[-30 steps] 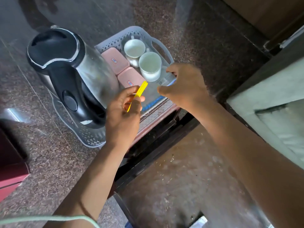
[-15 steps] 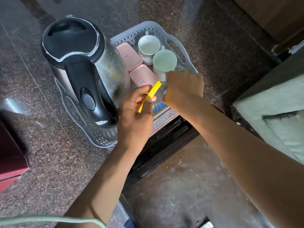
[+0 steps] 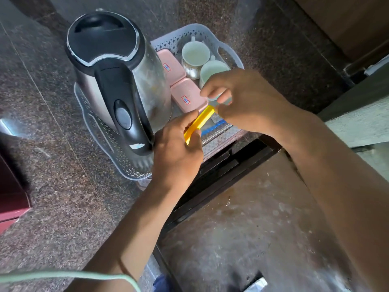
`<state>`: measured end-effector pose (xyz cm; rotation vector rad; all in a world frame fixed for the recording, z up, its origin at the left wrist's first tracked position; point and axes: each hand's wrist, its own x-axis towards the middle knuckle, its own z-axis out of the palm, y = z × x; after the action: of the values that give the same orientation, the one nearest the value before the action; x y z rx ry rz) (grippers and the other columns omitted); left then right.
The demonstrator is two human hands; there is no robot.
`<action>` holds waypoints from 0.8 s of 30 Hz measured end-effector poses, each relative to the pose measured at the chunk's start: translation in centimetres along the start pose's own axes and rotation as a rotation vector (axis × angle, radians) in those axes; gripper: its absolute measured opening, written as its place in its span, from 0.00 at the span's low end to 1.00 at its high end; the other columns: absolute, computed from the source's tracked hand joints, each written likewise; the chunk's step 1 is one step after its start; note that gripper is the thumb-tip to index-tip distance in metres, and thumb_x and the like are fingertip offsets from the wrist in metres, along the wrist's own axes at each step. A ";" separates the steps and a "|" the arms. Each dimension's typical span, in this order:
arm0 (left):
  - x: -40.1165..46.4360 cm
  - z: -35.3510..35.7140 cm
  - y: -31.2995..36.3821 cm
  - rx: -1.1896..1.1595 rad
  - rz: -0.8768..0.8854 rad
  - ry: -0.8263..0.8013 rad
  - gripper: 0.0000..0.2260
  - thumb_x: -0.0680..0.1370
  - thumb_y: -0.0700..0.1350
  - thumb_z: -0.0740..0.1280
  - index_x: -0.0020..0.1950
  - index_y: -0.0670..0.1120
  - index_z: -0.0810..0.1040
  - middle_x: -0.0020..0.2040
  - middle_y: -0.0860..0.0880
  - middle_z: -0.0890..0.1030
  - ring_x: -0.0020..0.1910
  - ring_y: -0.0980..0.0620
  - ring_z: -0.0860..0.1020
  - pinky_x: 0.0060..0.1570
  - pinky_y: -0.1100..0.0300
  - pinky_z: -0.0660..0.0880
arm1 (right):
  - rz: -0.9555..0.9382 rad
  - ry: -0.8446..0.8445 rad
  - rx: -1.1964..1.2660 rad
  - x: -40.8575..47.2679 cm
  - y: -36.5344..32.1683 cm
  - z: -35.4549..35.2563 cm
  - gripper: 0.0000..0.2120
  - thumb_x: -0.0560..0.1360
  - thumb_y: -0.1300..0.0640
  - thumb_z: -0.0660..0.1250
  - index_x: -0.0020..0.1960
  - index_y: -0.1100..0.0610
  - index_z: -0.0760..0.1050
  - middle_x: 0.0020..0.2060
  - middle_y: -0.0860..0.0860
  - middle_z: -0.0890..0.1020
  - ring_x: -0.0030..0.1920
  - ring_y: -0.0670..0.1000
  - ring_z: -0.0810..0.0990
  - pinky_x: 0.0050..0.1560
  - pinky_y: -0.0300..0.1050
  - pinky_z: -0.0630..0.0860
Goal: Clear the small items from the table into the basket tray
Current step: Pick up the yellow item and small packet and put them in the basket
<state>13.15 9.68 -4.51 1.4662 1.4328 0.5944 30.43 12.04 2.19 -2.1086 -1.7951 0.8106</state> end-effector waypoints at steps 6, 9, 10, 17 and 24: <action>-1.0 -0.7 1.0 0.214 0.067 0.015 0.24 0.85 0.40 0.67 0.80 0.53 0.74 0.72 0.53 0.81 0.73 0.51 0.77 0.75 0.52 0.70 | -0.180 -0.076 -0.232 0.0 -0.6 1.0 0.19 0.74 0.66 0.72 0.56 0.44 0.85 0.53 0.45 0.84 0.56 0.50 0.83 0.55 0.50 0.81; -1.0 -0.8 1.0 0.263 0.056 -0.007 0.24 0.85 0.41 0.67 0.81 0.54 0.73 0.73 0.52 0.81 0.75 0.49 0.77 0.74 0.49 0.72 | -0.205 -0.052 -0.291 -0.2 -0.9 1.9 0.18 0.74 0.62 0.73 0.57 0.42 0.85 0.55 0.50 0.85 0.54 0.56 0.85 0.52 0.53 0.83; -1.1 -0.8 1.0 0.279 0.055 0.000 0.24 0.85 0.42 0.66 0.81 0.55 0.73 0.73 0.53 0.81 0.74 0.49 0.77 0.74 0.49 0.72 | -0.213 -0.046 -0.312 -0.2 -0.9 2.1 0.18 0.75 0.61 0.74 0.57 0.41 0.85 0.56 0.50 0.85 0.54 0.56 0.85 0.52 0.53 0.83; -2.7 -0.8 -0.5 0.399 0.120 0.042 0.27 0.84 0.46 0.68 0.84 0.54 0.68 0.74 0.49 0.79 0.72 0.46 0.72 0.67 0.59 0.60 | -0.124 -0.035 -0.394 0.1 -0.4 2.2 0.15 0.75 0.63 0.73 0.54 0.45 0.87 0.54 0.52 0.87 0.52 0.58 0.85 0.52 0.53 0.83; -4.2 -1.9 -2.1 0.690 0.288 0.047 0.15 0.72 0.33 0.79 0.59 0.38 0.86 0.43 0.37 0.88 0.41 0.33 0.87 0.43 0.44 0.83 | -0.017 -0.028 -0.433 1.0 -0.2 4.0 0.15 0.74 0.64 0.71 0.54 0.47 0.86 0.52 0.52 0.86 0.53 0.58 0.84 0.50 0.47 0.81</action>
<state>9.75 5.96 -4.42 2.2375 1.5553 0.3095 28.16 12.40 -1.18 -2.3373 -2.1567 0.4789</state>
